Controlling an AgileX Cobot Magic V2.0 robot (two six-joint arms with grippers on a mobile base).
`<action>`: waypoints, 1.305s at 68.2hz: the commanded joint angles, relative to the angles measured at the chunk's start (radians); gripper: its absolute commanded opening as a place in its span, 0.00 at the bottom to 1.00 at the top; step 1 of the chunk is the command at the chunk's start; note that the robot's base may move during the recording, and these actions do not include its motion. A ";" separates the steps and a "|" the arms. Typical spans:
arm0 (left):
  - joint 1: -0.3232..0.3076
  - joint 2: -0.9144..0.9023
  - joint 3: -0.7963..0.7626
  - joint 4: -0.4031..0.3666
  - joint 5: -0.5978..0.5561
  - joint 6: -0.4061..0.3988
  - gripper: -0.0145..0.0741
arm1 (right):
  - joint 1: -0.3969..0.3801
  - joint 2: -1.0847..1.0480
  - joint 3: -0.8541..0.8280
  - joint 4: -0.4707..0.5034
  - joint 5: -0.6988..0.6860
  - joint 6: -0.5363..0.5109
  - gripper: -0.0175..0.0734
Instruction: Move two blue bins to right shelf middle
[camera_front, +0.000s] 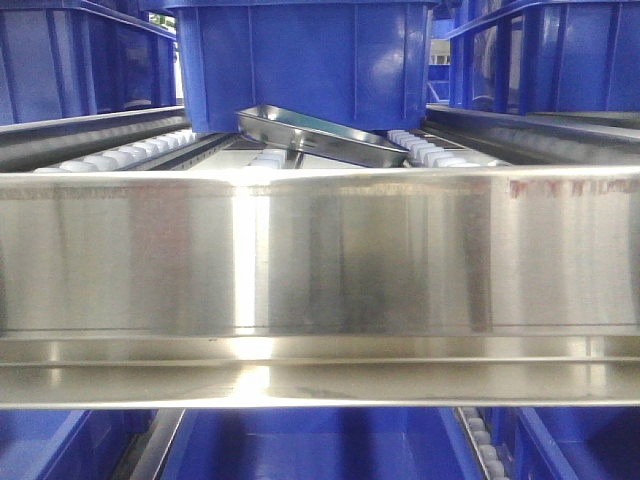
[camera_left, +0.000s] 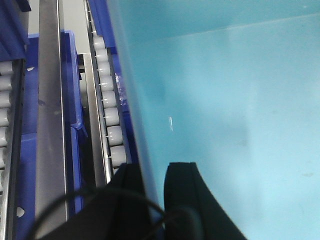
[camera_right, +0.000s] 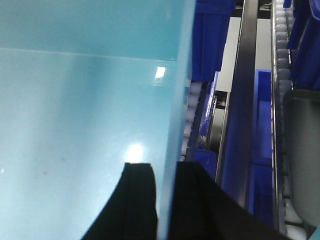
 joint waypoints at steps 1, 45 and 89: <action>-0.006 -0.017 -0.013 -0.032 -0.030 0.010 0.04 | 0.001 -0.020 -0.012 0.011 -0.071 -0.013 0.02; -0.006 -0.017 -0.013 -0.011 -0.032 0.010 0.04 | 0.001 -0.020 -0.012 0.011 -0.099 -0.013 0.02; -0.006 -0.017 -0.013 -0.011 -0.034 0.010 0.04 | 0.001 -0.020 -0.012 0.011 -0.099 -0.013 0.02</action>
